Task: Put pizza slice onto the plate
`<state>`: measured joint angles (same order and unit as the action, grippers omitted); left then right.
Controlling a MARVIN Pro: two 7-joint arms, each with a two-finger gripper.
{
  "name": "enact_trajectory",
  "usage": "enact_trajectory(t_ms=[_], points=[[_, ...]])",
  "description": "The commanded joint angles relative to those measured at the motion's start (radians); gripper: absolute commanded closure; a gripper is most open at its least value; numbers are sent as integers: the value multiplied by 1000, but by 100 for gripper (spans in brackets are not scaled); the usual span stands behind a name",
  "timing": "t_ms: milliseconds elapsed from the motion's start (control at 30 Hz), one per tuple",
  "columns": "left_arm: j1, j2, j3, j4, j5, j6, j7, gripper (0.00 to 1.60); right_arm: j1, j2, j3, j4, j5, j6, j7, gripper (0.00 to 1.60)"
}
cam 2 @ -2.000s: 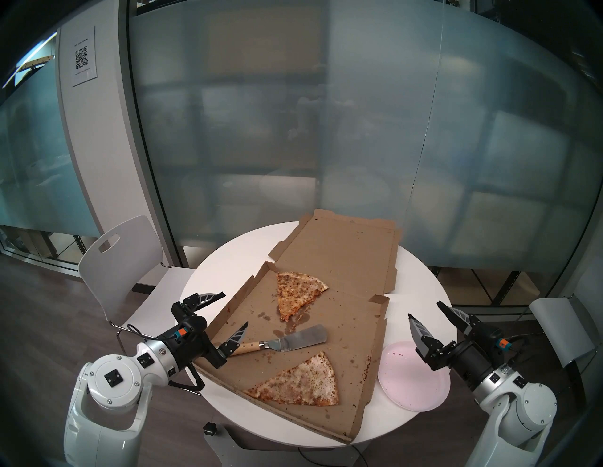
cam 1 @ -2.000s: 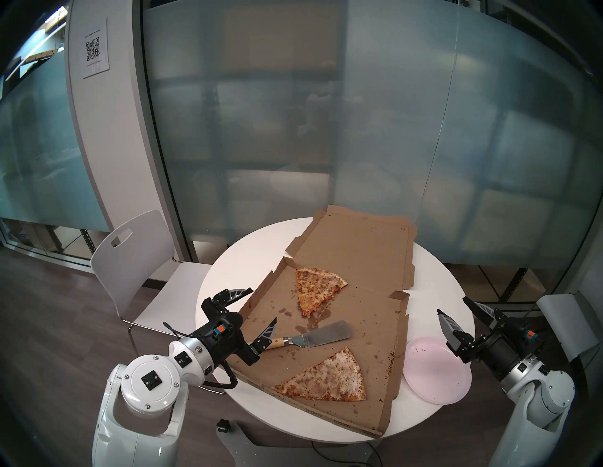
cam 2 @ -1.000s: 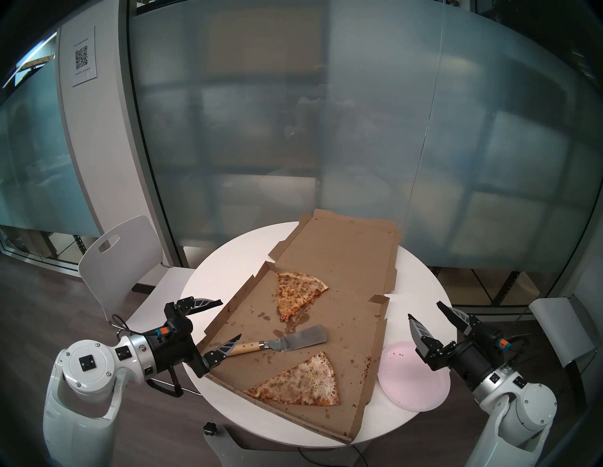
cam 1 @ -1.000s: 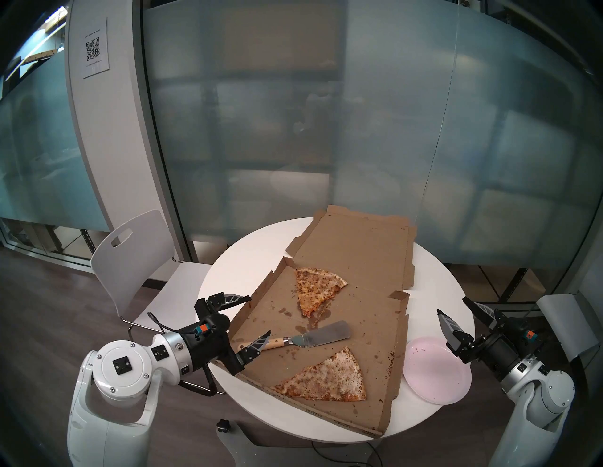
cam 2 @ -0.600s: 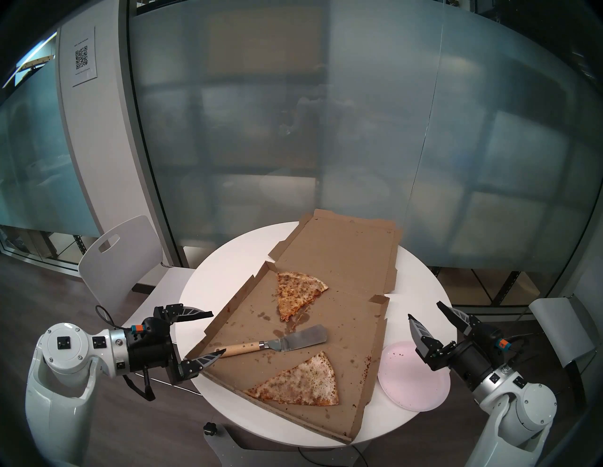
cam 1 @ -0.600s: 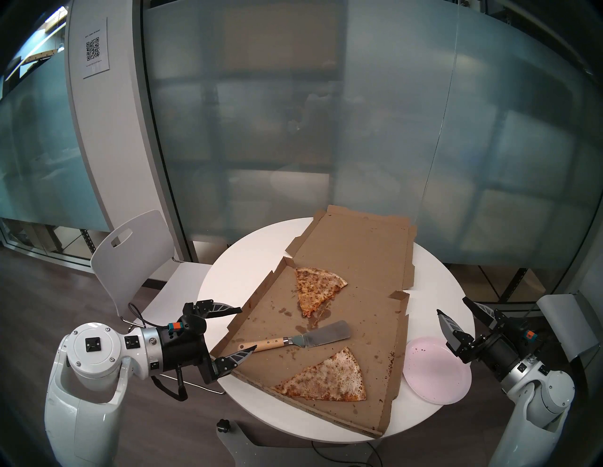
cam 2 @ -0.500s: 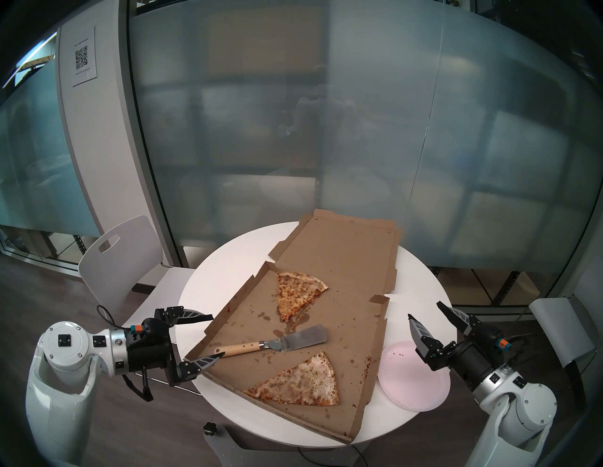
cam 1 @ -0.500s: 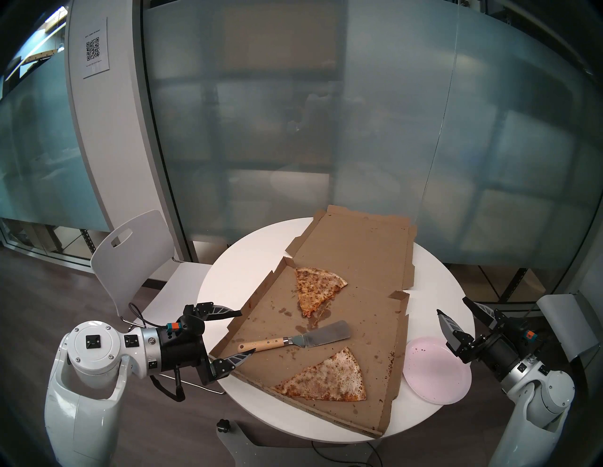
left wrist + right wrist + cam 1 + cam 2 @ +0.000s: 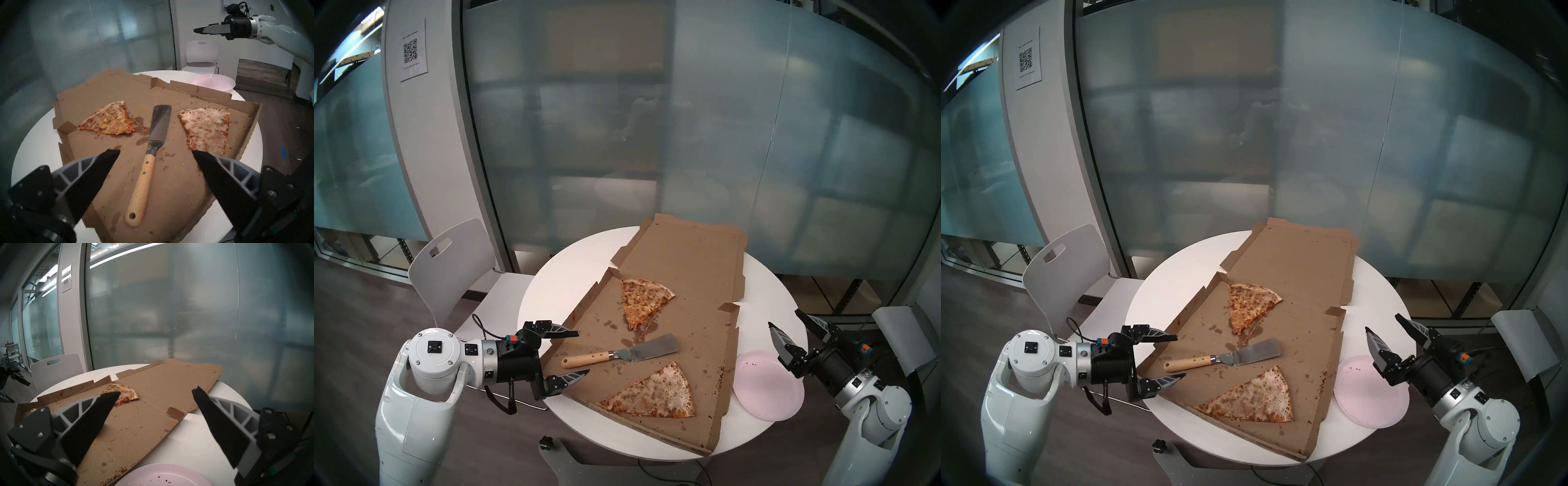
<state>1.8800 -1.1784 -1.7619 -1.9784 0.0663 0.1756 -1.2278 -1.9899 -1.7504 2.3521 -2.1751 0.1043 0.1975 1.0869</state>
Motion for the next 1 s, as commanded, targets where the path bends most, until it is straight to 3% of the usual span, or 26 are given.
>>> enact_trajectory(t_ms=[0,233,967], points=[[-65,44,15,35,3,19,-40,0,2,-2,1,-16,6,0,2,0],[-121,61,38,100,-5,36,-77,0,2,-2,1,-16,6,0,2,0],[-246,66,138,256,44,9,-78,0,2,-2,1,-16,6,0,2,0]])
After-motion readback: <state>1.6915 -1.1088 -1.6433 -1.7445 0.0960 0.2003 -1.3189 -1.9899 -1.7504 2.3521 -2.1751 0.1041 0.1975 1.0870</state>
